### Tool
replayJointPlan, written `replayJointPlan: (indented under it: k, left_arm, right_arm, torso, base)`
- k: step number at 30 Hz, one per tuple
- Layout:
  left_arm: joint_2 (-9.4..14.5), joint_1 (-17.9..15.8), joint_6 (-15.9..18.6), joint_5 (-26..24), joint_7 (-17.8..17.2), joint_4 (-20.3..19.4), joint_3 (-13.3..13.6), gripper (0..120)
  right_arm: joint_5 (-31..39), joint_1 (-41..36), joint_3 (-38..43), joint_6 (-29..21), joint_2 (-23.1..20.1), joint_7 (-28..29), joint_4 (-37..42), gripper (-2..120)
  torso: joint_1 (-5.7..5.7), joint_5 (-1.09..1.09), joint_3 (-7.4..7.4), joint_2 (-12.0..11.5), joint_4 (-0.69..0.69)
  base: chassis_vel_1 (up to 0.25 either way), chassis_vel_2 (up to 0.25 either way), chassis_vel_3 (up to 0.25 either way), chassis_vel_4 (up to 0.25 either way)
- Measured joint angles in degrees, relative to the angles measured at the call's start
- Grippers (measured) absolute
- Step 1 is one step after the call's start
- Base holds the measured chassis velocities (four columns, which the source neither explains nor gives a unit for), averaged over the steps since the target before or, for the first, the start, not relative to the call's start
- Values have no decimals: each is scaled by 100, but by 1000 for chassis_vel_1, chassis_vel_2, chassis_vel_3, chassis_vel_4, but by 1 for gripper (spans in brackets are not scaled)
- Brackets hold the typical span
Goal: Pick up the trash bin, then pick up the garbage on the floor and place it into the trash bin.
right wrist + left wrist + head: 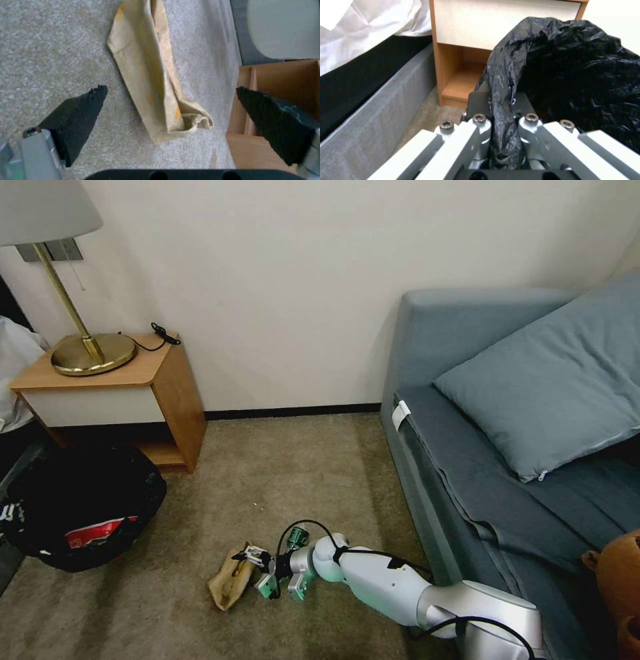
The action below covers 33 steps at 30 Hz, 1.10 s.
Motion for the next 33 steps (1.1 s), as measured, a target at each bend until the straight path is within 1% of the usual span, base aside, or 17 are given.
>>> replayJointPlan:
  k: [7,12,15,16,21,24,30,33]
  left_arm:
    - [-18,-25,0,4,2,17,9,4]
    - [-87,18,-18,7,38,-35,12,4]
    - [-101,44,-31,5,55,-61,6,4]
    - [-125,101,-61,-2,83,-95,-33,4]
    - [-139,153,-90,-21,101,-119,-75,4]
    - [-149,182,-98,-33,115,-142,-99,4]
    - [-208,331,-107,-71,129,-291,-202,4]
    - [-247,418,-112,-99,146,-385,-262,4]
  right_arm:
    - [-35,-47,24,23,24,10,-69,100]
    - [-71,-182,63,-156,261,169,-317,100]
    - [-72,-195,64,-203,296,212,-356,100]
    - [-71,-217,48,-274,333,265,-363,100]
    - [-73,-232,24,-370,449,314,-462,100]
    - [-69,-233,-18,-416,511,323,-512,100]
    - [-27,-243,-133,-523,629,328,-556,100]
    - [2,-247,-191,-587,696,323,-604,100]
  torso:
    - [0,0,0,0,-1]
    - [0,0,0,0,0]
    - [0,0,0,0,0]
    - [0,0,0,0,-1]
    - [0,1,0,0,1]
    - [0,0,0,0,-1]
    - [0,0,0,0,1]
    - [0,0,0,0,-2]
  base:
    - [0,0,0,0]
    - [0,0,0,0]
    - [0,0,0,0]
    - [0,0,0,0]
    - [0,0,0,0]
    - [0,0,0,0]
    - [0,0,0,0]
    - [0,0,0,0]
